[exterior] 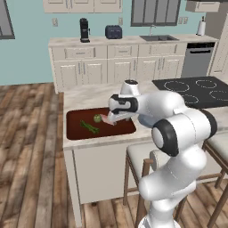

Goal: Create a steak meal by picking up the steak and asparagus from the tray and placing them on the plate. Leave the tomato on the tray.

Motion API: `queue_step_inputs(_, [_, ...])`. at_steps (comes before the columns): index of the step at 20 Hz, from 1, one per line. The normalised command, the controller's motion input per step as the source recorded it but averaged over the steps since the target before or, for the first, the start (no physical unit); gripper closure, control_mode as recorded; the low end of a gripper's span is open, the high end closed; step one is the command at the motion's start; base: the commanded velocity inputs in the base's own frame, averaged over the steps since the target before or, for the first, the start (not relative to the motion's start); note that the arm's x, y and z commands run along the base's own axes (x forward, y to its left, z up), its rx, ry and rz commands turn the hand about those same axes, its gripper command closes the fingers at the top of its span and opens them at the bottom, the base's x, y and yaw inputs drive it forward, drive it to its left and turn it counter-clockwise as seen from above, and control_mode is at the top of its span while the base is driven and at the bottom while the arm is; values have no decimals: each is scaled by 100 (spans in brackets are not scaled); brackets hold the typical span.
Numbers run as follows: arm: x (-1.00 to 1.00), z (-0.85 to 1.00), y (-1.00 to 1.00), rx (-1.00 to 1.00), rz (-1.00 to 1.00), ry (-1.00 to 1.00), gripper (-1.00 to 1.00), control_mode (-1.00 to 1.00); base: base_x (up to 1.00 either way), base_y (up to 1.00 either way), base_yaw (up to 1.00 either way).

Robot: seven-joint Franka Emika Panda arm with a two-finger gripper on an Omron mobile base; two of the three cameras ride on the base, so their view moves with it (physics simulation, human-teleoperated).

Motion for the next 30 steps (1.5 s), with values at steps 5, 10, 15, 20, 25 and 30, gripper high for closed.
queue_step_inputs(5, [40,-22,0,0,1,1,-100,-100,0,0,0])
queue_step_inputs(10, [42,-23,0,0,1,1,-100,-100,0,0,0])
queue_step_inputs(15, [44,-23,3,0,1,1,-100,-100,0,0,0])
queue_step_inputs(20, [44,-23,6,0,1,0,-100,-100,0,0,0])
queue_step_inputs(25, [43,-28,9,0,0,0,-100,-100,0,0,0])
queue_step_inputs(30, [41,-31,11,0,0,0,-100,-100,0,0,0])
